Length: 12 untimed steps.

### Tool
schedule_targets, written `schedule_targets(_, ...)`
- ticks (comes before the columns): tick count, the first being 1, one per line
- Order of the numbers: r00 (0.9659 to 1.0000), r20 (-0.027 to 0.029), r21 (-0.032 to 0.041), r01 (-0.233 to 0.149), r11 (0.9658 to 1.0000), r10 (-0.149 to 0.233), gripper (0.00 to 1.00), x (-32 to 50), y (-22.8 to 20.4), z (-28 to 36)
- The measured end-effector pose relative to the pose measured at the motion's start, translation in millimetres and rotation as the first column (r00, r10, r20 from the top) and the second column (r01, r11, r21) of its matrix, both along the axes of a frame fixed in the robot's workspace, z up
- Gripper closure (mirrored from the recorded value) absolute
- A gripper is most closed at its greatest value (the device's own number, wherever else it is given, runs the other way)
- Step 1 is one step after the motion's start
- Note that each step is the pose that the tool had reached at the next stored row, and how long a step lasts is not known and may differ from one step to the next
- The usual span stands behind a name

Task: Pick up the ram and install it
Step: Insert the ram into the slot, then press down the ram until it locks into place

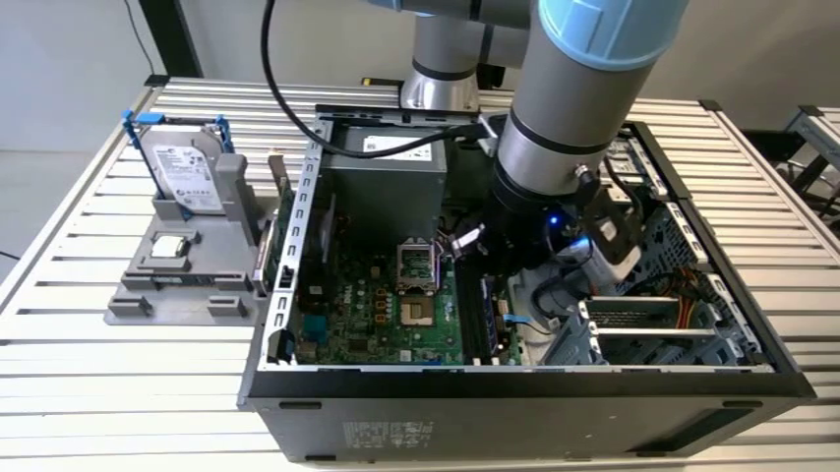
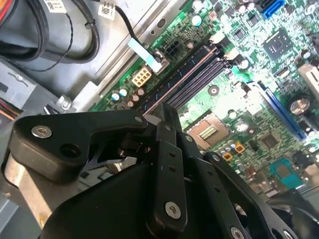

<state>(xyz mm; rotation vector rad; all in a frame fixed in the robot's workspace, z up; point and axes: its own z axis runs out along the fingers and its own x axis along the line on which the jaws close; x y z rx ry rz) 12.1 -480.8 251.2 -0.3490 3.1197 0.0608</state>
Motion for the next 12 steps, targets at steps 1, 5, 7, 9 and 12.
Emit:
schedule_targets(1,0.9999,0.0,0.0,-0.011,0.9999,0.011,1.0,0.0,0.0,0.0)
schedule_targets(5,0.9984,0.0,0.0001,-0.057,0.9984,0.057,1.0,0.0,0.0,0.0)
schedule_targets(7,0.9966,0.0,0.0,-0.082,0.9966,0.082,1.0,0.0,0.0,0.0)
schedule_targets(9,0.9934,0.0001,0.0001,-0.115,0.9934,0.115,1.0,0.0,0.1,0.0)
schedule_targets(12,0.9874,0.0,0.0001,-0.158,0.9874,0.158,1.0,0.0,0.3,0.0)
